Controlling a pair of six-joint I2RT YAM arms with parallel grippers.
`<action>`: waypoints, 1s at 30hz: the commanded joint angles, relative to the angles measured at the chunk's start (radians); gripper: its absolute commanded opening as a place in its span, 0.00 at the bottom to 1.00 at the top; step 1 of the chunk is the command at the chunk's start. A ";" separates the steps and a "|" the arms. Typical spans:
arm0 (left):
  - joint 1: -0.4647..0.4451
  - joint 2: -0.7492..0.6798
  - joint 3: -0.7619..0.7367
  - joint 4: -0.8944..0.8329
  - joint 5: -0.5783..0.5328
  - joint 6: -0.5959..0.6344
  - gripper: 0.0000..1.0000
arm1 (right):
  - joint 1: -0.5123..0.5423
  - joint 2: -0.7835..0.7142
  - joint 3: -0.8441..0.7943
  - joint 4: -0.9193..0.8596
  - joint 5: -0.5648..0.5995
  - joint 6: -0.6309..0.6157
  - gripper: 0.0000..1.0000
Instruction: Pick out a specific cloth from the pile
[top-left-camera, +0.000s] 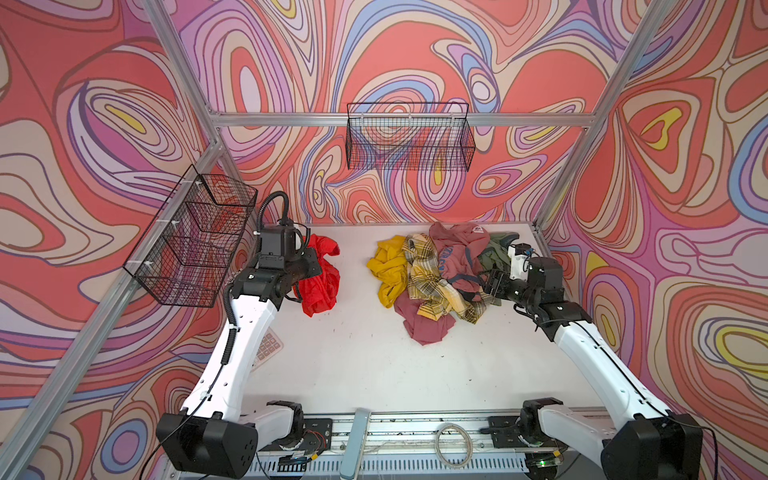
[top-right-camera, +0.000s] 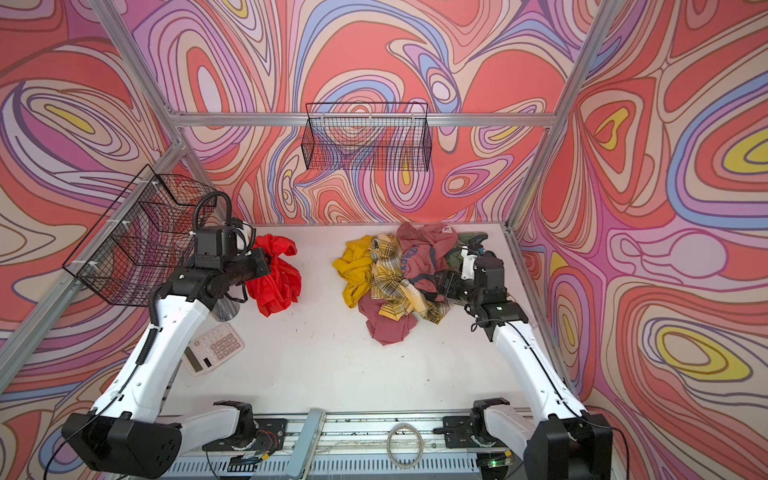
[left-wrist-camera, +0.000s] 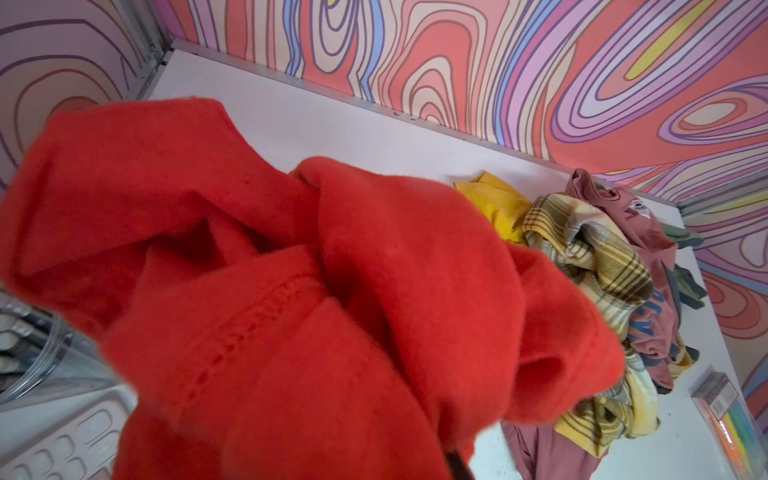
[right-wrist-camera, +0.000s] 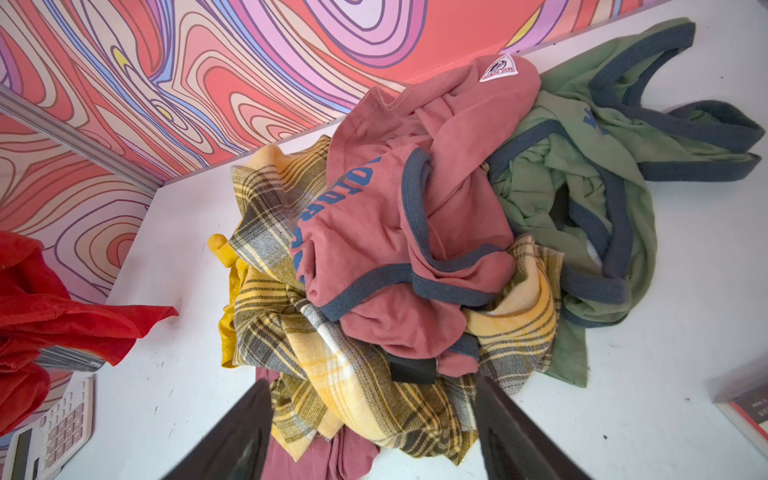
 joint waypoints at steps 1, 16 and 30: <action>0.003 -0.018 -0.004 -0.085 -0.073 -0.023 0.00 | 0.005 0.009 -0.006 0.008 -0.005 0.003 0.79; 0.005 0.499 0.210 -0.060 -0.164 0.009 0.00 | 0.006 0.012 -0.008 -0.014 0.007 0.005 0.78; 0.007 0.628 0.069 0.255 -0.208 -0.092 0.00 | 0.006 -0.002 -0.015 -0.031 0.020 0.003 0.78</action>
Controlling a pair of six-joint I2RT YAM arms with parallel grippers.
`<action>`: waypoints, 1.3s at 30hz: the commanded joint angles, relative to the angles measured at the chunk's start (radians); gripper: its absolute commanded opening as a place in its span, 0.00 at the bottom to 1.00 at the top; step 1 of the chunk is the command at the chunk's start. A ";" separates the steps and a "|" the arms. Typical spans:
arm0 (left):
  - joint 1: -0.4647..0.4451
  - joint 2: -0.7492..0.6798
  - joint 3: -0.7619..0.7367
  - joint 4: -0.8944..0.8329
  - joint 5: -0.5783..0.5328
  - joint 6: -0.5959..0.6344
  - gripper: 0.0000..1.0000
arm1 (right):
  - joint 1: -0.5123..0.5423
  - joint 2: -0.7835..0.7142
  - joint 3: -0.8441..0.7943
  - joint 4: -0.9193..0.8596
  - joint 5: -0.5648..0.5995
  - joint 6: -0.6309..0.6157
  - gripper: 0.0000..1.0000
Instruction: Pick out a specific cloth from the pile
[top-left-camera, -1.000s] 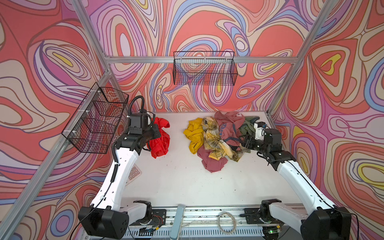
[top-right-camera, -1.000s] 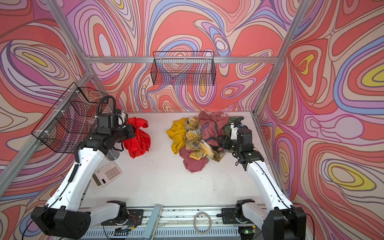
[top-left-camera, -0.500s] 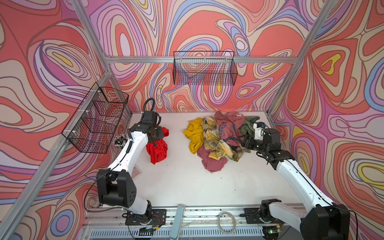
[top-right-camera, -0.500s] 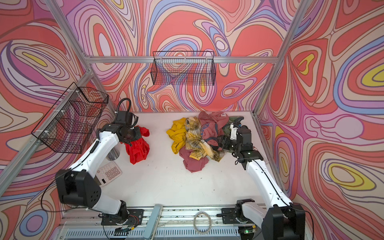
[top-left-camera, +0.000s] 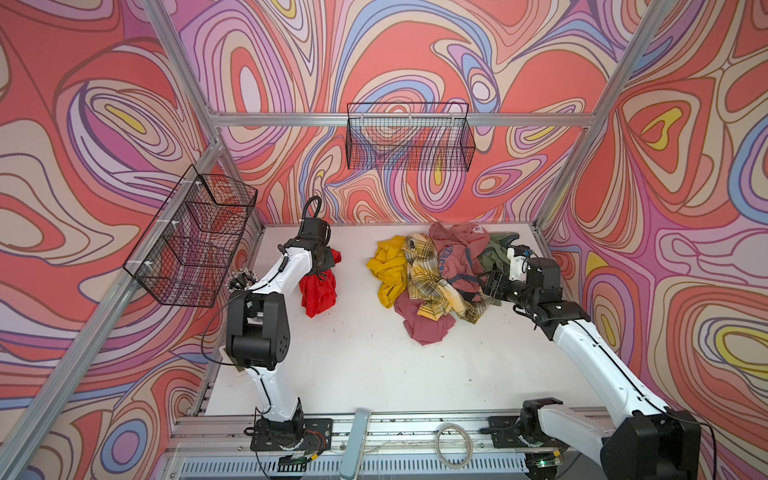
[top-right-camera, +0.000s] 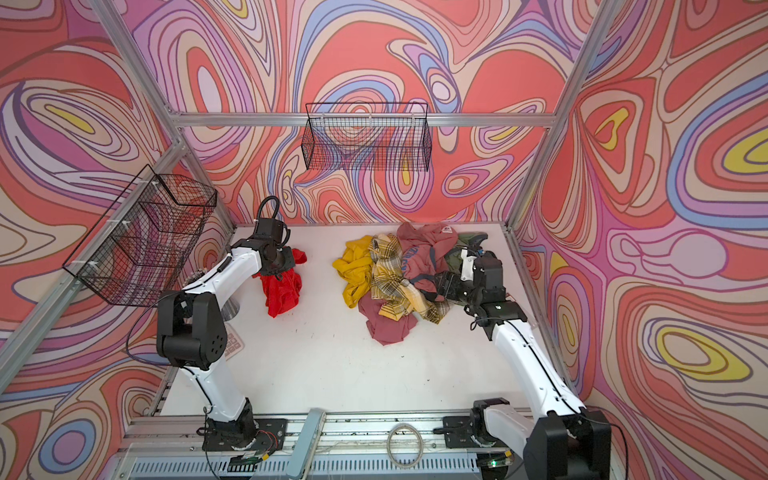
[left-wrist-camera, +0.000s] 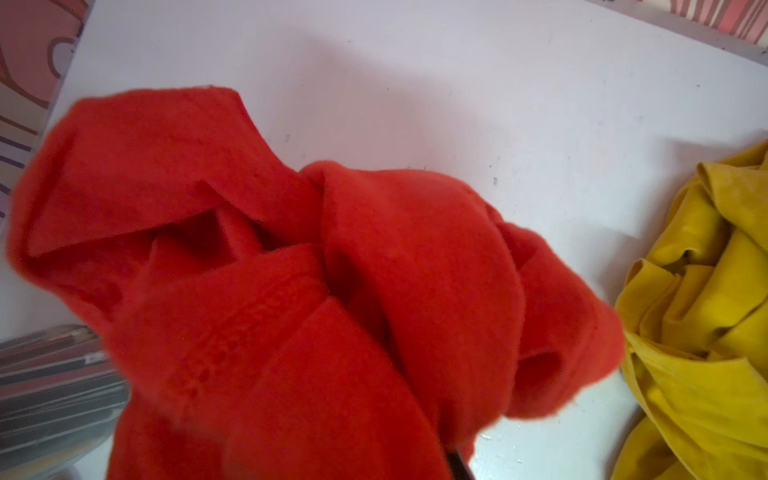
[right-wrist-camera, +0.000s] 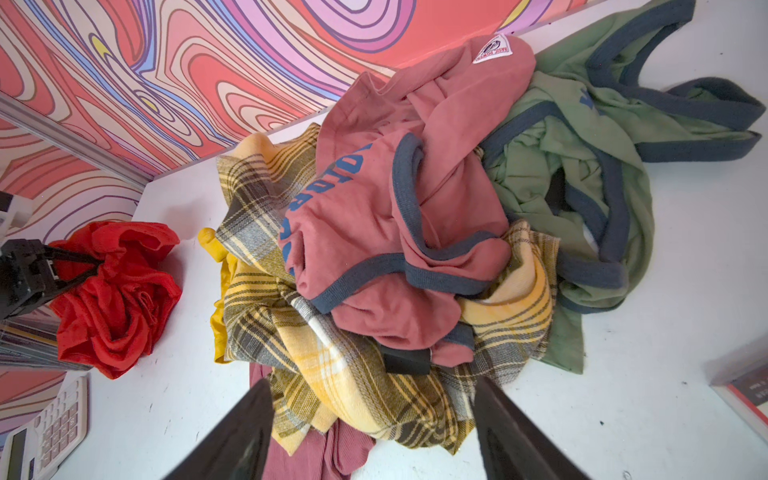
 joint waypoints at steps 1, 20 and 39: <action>0.007 0.001 -0.090 0.109 -0.028 -0.055 0.00 | 0.006 -0.012 -0.014 -0.012 0.011 -0.001 0.78; 0.006 0.285 0.116 -0.036 -0.014 -0.064 0.00 | 0.005 -0.007 -0.041 -0.008 0.017 -0.039 0.80; 0.007 0.188 0.137 0.013 0.051 0.020 0.70 | 0.005 0.047 -0.046 0.056 0.066 -0.106 0.90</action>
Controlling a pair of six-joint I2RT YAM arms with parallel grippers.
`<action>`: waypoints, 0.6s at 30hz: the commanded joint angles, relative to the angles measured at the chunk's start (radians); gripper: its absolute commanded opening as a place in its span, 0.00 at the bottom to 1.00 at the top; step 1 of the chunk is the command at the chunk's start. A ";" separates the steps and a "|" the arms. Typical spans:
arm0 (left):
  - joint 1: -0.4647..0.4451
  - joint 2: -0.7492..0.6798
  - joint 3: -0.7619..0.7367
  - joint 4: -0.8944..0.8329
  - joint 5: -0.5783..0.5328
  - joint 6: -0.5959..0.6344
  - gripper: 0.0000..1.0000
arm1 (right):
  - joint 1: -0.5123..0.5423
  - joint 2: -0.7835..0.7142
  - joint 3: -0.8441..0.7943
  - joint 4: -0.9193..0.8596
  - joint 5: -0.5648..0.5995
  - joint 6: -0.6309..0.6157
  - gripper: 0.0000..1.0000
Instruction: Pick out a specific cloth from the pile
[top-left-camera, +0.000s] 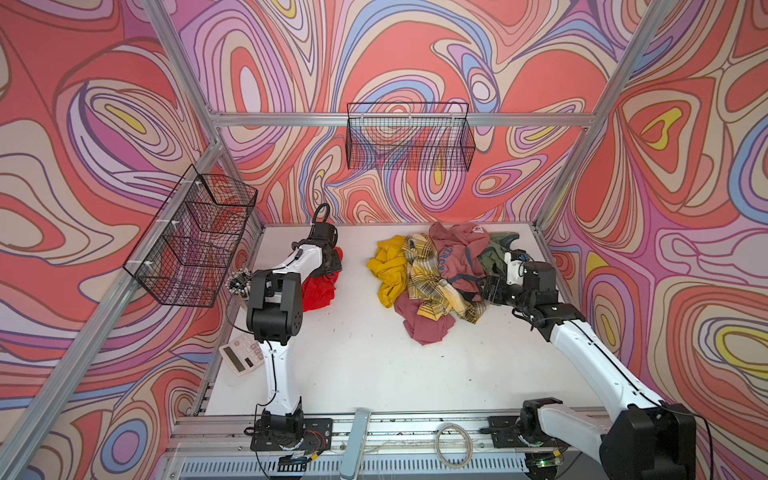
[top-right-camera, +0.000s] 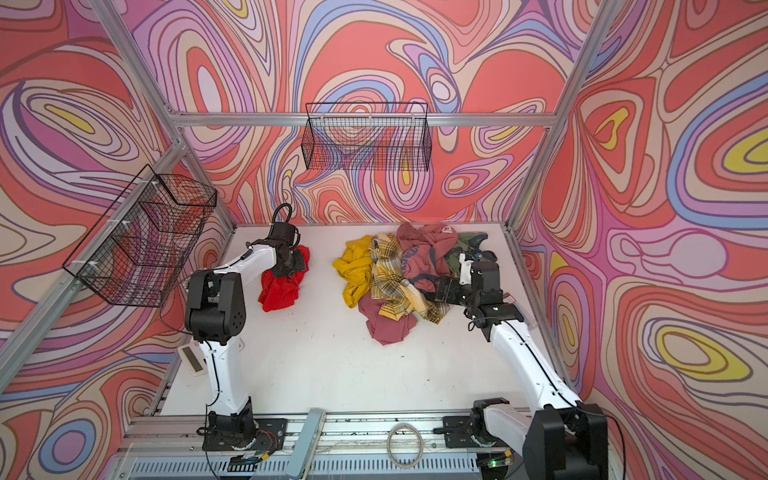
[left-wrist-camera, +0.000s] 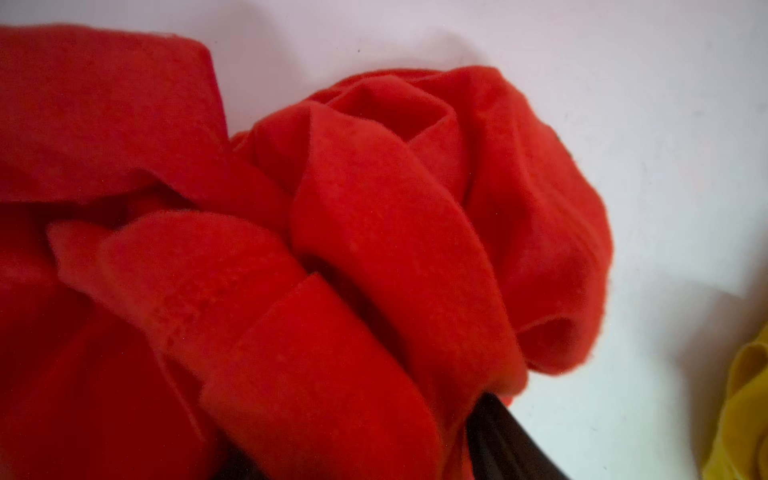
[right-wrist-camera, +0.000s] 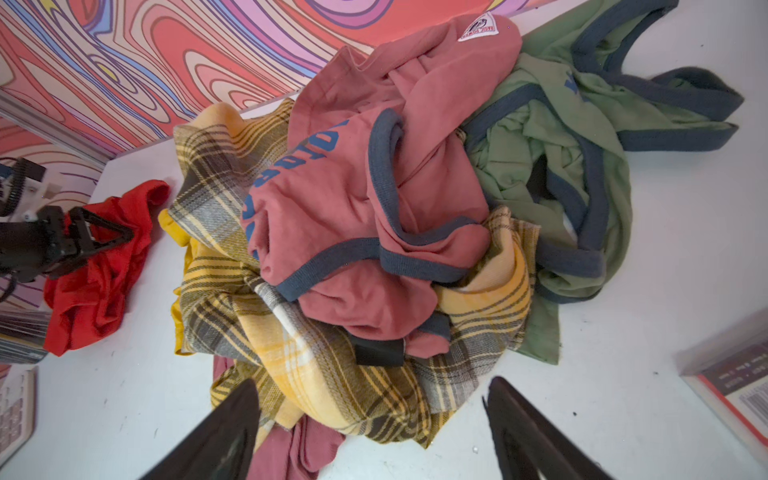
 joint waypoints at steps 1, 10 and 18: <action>0.006 -0.068 -0.019 0.001 0.024 0.030 0.74 | 0.005 0.023 -0.002 0.036 0.023 -0.048 0.91; 0.002 -0.236 -0.141 0.085 0.038 0.040 1.00 | 0.003 0.006 -0.027 0.083 0.036 -0.101 0.95; -0.050 -0.401 -0.316 0.011 -0.055 -0.026 1.00 | 0.003 -0.004 -0.018 0.056 0.036 -0.094 0.95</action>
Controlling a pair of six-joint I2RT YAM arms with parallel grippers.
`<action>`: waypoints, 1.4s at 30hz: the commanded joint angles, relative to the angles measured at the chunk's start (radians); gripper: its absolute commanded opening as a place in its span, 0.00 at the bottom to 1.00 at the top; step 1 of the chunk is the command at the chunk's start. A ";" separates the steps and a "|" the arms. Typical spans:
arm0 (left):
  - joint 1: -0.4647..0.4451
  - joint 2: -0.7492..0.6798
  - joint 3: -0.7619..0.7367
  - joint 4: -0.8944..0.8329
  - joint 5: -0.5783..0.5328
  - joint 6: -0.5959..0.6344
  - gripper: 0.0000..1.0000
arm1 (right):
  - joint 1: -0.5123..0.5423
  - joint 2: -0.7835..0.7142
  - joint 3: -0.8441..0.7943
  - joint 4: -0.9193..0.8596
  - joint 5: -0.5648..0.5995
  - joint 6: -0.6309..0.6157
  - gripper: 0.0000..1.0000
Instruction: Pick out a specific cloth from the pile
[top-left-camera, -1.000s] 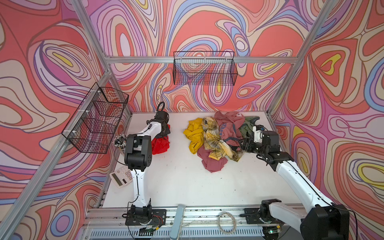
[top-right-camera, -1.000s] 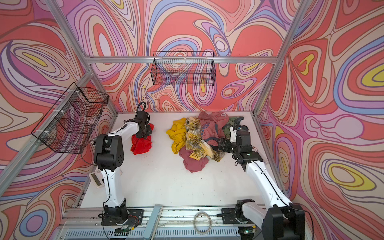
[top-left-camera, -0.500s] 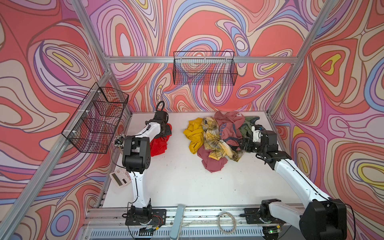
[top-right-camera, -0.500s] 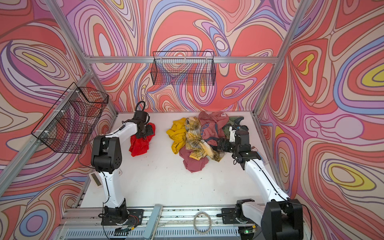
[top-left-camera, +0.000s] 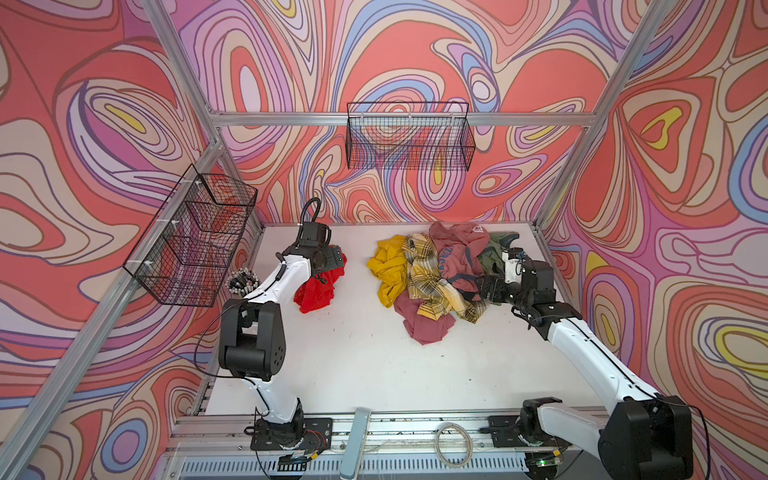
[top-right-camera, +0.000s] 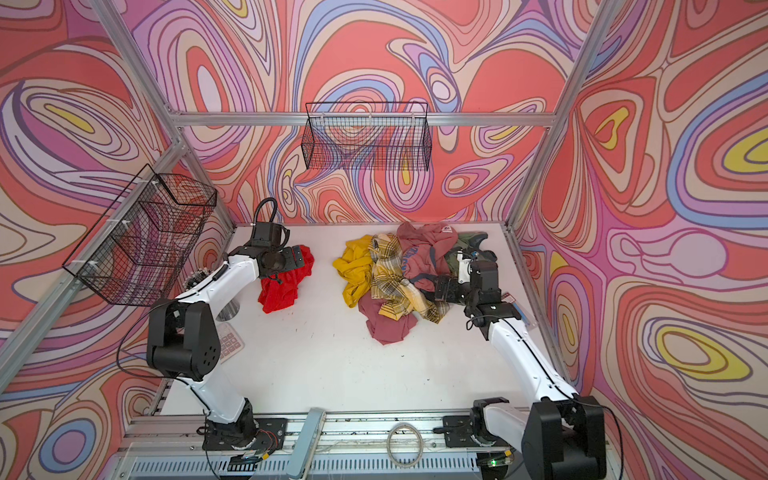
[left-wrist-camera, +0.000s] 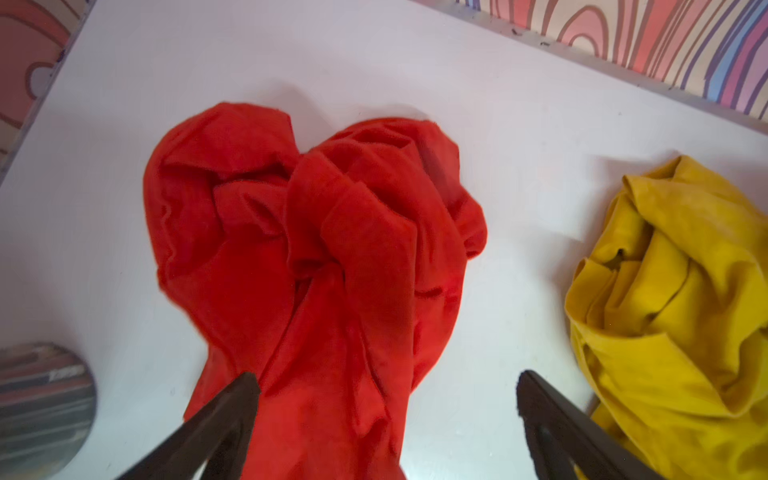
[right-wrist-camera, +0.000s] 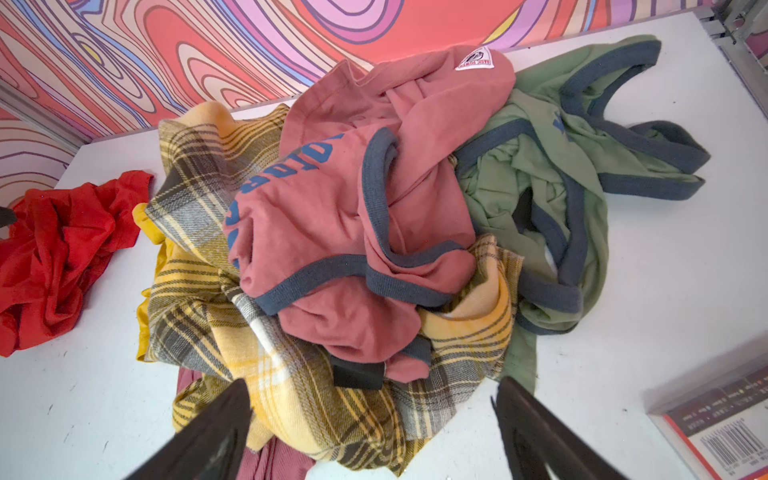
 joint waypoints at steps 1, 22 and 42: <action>-0.030 -0.048 -0.075 -0.059 -0.053 -0.040 1.00 | 0.003 -0.023 -0.001 -0.009 0.011 -0.006 0.95; -0.027 0.307 0.146 -0.144 -0.008 0.073 0.23 | 0.004 -0.001 0.010 -0.038 0.017 0.008 0.93; -0.031 0.135 -0.031 0.024 -0.028 0.043 0.74 | 0.001 -0.021 -0.139 0.254 0.129 -0.078 0.95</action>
